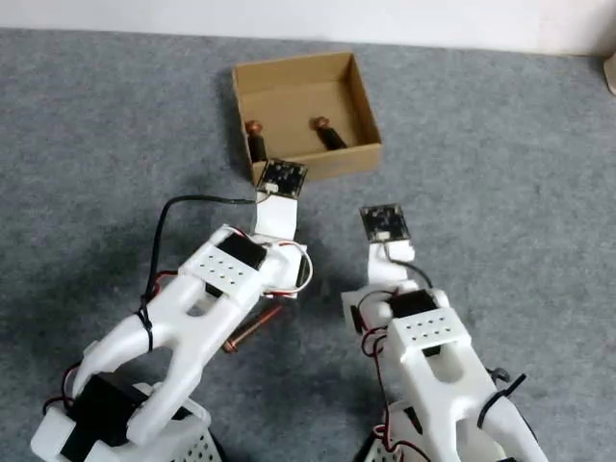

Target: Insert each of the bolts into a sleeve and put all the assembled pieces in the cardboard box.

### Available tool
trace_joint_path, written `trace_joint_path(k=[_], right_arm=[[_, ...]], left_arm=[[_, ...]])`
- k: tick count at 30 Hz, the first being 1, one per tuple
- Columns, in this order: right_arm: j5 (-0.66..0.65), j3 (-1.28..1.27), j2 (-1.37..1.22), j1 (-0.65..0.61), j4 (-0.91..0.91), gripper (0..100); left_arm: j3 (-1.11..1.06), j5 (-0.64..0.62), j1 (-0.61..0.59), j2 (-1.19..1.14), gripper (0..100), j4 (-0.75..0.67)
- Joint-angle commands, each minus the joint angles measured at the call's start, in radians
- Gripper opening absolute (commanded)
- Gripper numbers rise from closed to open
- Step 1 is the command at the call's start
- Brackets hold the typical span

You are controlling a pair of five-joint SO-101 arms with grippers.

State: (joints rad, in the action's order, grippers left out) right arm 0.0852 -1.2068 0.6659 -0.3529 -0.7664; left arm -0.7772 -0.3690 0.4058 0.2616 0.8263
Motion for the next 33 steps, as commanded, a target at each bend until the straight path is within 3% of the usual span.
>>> trace_joint_path(k=[1,16,28,30,33], right_arm=[[0.040,0.035,-0.002,-0.005,0.068,32.0],[0.064,0.013,-0.012,-0.005,0.071,32.0],[0.064,0.025,-0.249,-0.004,0.120,31.9],[0.063,0.031,-0.251,-0.005,0.120,27.7],[0.061,0.033,-0.257,-0.005,0.124,11.1]], left_arm=[[0.005,0.000,0.016,0.042,0,-0.018],[0.005,-0.003,0.016,0.042,0,-0.018],[0.005,-0.005,0.015,0.042,0,-0.018],[0.005,-0.005,0.015,0.042,0,-0.018],[0.005,-0.005,0.015,0.042,0,-0.018]])
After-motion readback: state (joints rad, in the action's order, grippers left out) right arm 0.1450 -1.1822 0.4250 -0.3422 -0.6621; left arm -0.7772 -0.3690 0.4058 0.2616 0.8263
